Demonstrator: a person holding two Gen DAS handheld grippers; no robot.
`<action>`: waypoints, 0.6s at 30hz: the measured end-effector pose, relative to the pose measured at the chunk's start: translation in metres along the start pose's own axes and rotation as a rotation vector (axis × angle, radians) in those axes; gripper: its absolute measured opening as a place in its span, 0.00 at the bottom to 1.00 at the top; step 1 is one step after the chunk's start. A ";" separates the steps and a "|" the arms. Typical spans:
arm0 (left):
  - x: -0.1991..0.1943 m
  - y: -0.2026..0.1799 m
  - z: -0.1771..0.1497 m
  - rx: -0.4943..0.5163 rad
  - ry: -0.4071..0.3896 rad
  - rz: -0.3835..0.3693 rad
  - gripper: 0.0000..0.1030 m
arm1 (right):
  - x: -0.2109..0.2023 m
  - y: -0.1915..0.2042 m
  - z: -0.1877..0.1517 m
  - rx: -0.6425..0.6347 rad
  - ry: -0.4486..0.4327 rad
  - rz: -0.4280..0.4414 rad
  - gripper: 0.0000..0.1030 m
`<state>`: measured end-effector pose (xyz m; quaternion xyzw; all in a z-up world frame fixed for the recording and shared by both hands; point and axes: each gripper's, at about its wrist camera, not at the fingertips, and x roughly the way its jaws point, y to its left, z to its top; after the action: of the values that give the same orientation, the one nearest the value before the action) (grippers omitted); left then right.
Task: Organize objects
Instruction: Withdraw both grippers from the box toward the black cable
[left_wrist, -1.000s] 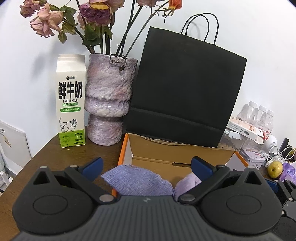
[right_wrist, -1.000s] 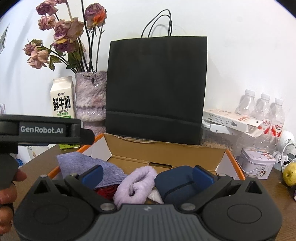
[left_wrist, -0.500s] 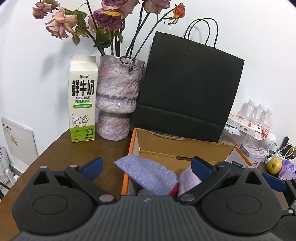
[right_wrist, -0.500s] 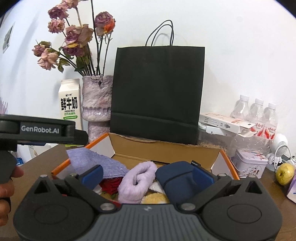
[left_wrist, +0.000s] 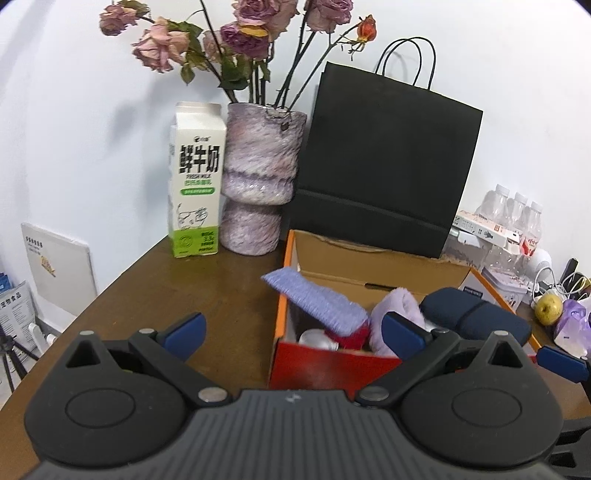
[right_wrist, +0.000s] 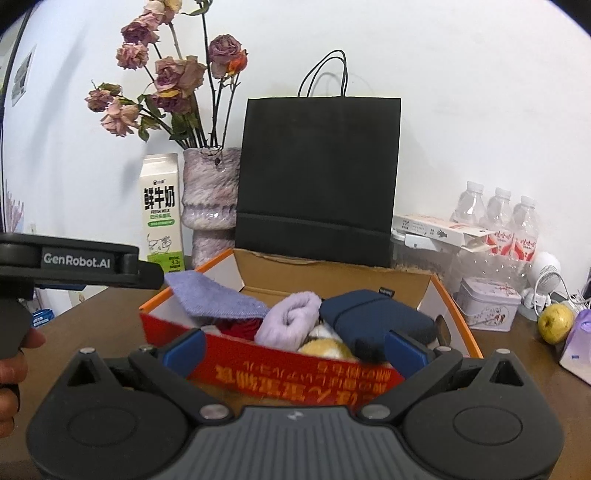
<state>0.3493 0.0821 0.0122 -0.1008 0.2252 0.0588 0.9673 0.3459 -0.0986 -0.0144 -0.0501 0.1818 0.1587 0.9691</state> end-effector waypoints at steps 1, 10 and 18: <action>-0.003 0.002 -0.002 -0.001 0.002 0.003 1.00 | -0.003 0.001 -0.002 0.000 0.002 0.002 1.00; -0.034 0.013 -0.023 0.036 0.013 0.018 1.00 | -0.038 0.013 -0.020 0.023 -0.016 0.012 1.00; -0.060 0.030 -0.035 0.045 0.014 0.015 1.00 | -0.054 0.030 -0.044 0.010 0.027 0.020 1.00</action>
<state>0.2759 0.0995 0.0028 -0.0775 0.2339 0.0600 0.9673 0.2738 -0.0929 -0.0367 -0.0453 0.1962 0.1669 0.9652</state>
